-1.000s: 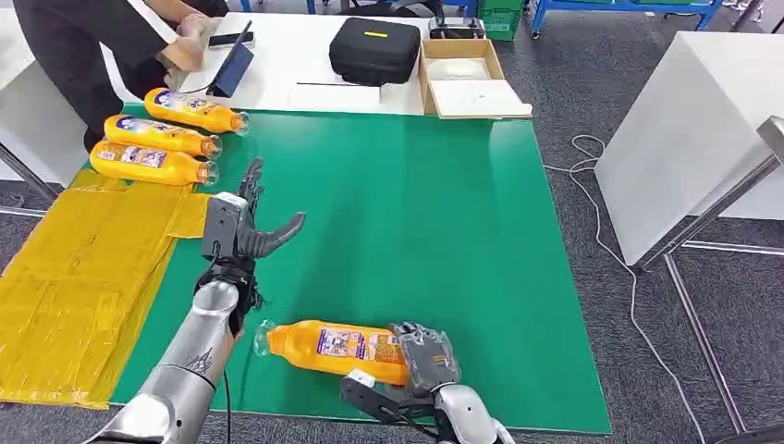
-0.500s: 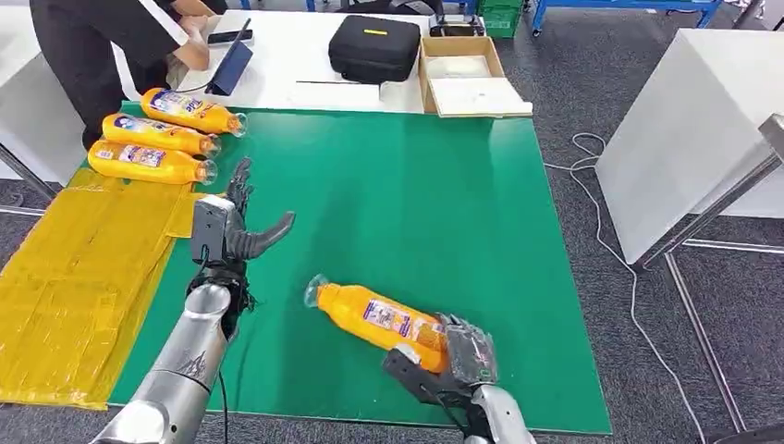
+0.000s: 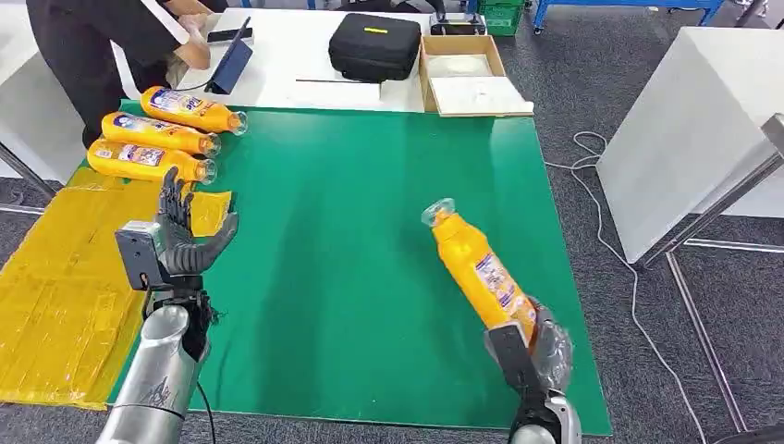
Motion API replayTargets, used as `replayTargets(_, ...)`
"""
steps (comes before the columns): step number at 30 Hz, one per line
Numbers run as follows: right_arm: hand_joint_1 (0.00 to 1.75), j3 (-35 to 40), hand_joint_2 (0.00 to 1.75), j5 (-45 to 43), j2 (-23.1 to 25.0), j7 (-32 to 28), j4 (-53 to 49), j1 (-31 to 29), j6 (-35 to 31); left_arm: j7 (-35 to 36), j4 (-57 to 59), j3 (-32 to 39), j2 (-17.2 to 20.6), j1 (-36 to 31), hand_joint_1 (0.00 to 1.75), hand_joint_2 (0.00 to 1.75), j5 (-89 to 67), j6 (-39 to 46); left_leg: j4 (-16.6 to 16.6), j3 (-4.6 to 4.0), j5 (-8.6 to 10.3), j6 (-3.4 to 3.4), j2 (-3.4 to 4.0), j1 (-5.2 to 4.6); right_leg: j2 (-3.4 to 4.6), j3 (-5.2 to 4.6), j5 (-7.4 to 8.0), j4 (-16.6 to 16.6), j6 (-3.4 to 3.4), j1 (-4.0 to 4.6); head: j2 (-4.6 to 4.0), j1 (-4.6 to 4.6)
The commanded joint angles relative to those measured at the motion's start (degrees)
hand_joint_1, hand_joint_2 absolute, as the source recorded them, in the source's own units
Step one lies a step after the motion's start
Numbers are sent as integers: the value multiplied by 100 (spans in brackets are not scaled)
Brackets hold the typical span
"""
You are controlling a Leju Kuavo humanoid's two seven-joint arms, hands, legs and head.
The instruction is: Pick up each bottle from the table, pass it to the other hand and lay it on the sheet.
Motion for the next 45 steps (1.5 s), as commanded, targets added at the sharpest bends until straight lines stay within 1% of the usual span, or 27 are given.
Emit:
replayTargets(1,175,124,175,-634,182,-636,517,-402,-423,824,674,-334,392,249,0,175,1104,-1515,-10,37,-10,-15,19,-5,17,28,-5,-6,0,-6,0,0)
replayTargets(2,175,124,175,-634,182,-636,517,-402,-423,824,674,-334,392,249,0,175,1104,-1515,-7,17,-3,-8,15,-2,14,10,1,-5,0,-3,0,0)
replayTargets(8,175,132,175,-641,173,-640,530,-412,-429,829,668,-347,401,237,0,175,1101,-1508,-9,26,-6,-12,19,-4,18,16,-1,-5,0,-4,0,0)
replayTargets(9,175,132,175,-641,173,-640,530,-412,-429,829,668,-347,401,237,0,175,1101,-1508,-6,12,-2,-7,9,-2,9,6,1,-4,0,-3,0,0)
replayTargets(11,175,178,175,-691,143,-659,527,-408,-426,877,638,-368,409,232,0,175,1186,-1585,-8,22,-5,-11,13,-4,12,14,-1,-4,0,-4,0,0)
replayTargets(12,175,785,175,-533,675,-1307,596,-813,-483,1132,208,-805,134,384,0,175,1194,-1806,-5,18,-5,-11,10,0,9,12,-1,-4,-1,-1,0,2)
replayTargets(14,175,943,175,-542,794,-1513,659,-893,-568,1149,130,-935,95,370,0,175,1147,-1794,-2,11,-5,-11,12,-1,11,4,-2,1,-2,-1,0,2)
replayTargets(17,175,1292,175,-607,938,-2071,783,-1055,-819,1190,-14,-1164,77,220,0,175,1133,-1782,4,2,-3,-10,5,4,4,-3,-2,5,-2,3,0,-2)
replayTargets(19,175,1532,175,-606,984,-2097,950,-1217,-812,1329,-185,-1360,47,39,0,175,1156,-1809,4,11,-6,-15,2,2,1,5,-6,8,-1,1,0,2)
replayTargets(21,175,1632,175,-550,1026,-2120,1135,-1320,-843,1454,-304,-1510,-10,-108,0,175,1159,-1821,9,-6,-1,-11,-2,8,-3,-8,-1,8,-1,7,0,-2)
replayTargets(25,175,1727,175,-606,1106,-2220,1469,-1501,-865,1628,-421,-1742,-113,-322,0,175,1265,-1813,10,1,3,-17,-25,6,-27,0,-8,10,1,5,0,2)
replayTargets(27,175,1780,175,-626,1117,-2265,1563,-1563,-868,1664,-467,-1828,-124,-386,0,175,1335,-1802,7,4,3,-17,-16,5,-17,4,-6,7,2,4,0,0)
replayTargets(32,175,1863,175,-593,1136,-2262,1635,-1625,-888,1694,-500,-1899,-143,-478,0,175,1496,-1860,2,19,-3,-22,-12,1,-14,18,-10,5,2,-1,0,0)
replayTargets(33,175,1863,175,-593,1136,-2262,1635,-1625,-888,1694,-500,-1899,-143,-478,0,175,1496,-1860,3,2,4,-16,-12,4,-12,3,-3,3,0,3,0,2)
replayTargets(34,175,1863,175,-593,1136,-2262,1635,-1625,-888,1694,-500,-1899,-143,-478,0,175,1496,-1860,6,23,-6,-25,-15,0,-18,22,-15,10,1,-2,0,0)
replayTargets(36,175,1863,175,-593,1136,-2262,1635,-1625,-888,1694,-500,-1899,-143,-478,0,175,1496,-1860,0,4,5,-16,-10,3,-11,2,-2,1,-1,3,0,0)
replayTargets(40,175,1863,175,-593,1136,-2262,1635,-1625,-888,1694,-500,-1899,-143,-478,0,175,1496,-1860,2,15,0,-20,-9,2,-10,12,-7,4,0,0,0,-2)
replayTargets(42,175,1863,175,-593,1136,-2262,1635,-1625,-888,1694,-500,-1899,-143,-478,0,175,1496,-1860,1,1,6,-15,-8,5,-8,-1,0,1,0,3,0,0)
replayTargets(45,175,1863,175,-593,1136,-2262,1635,-1625,-888,1694,-500,-1899,-143,-478,0,175,1496,-1860,2,13,1,-18,-9,2,-11,9,-6,4,1,0,0,0)
